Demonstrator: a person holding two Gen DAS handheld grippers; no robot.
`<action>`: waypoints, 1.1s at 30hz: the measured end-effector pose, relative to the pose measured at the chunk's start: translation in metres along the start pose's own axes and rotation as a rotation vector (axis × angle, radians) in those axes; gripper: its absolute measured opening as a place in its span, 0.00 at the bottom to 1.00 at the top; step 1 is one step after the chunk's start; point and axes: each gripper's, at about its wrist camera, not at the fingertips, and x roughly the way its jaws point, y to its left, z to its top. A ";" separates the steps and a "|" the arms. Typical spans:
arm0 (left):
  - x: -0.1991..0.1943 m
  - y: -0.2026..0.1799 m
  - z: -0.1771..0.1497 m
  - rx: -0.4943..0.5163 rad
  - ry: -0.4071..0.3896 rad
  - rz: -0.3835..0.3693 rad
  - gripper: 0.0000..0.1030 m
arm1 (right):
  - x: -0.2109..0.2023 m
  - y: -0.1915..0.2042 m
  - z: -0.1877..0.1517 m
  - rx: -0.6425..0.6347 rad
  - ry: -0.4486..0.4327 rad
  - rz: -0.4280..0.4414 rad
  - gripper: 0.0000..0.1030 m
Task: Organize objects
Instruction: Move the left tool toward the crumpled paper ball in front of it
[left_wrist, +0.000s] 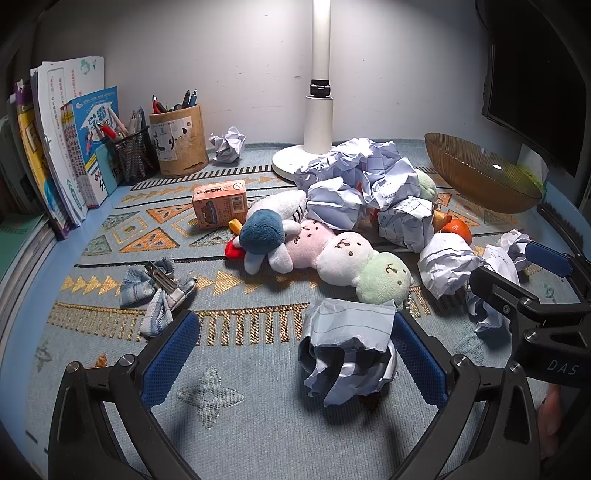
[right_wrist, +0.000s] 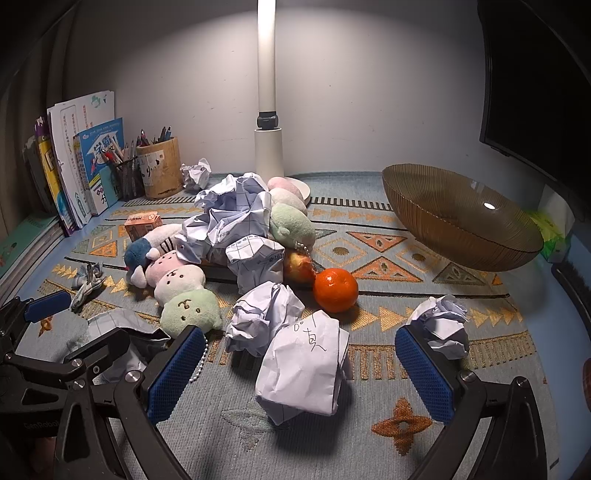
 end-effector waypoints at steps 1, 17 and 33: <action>0.000 0.000 0.000 0.000 0.000 0.001 1.00 | 0.000 0.000 0.000 0.000 0.000 -0.001 1.00; 0.000 0.002 -0.001 -0.019 0.015 -0.003 1.00 | -0.005 -0.006 0.000 0.028 -0.025 -0.006 1.00; -0.009 -0.010 -0.008 -0.029 0.100 -0.099 0.99 | -0.038 -0.122 -0.014 0.175 0.072 -0.020 0.93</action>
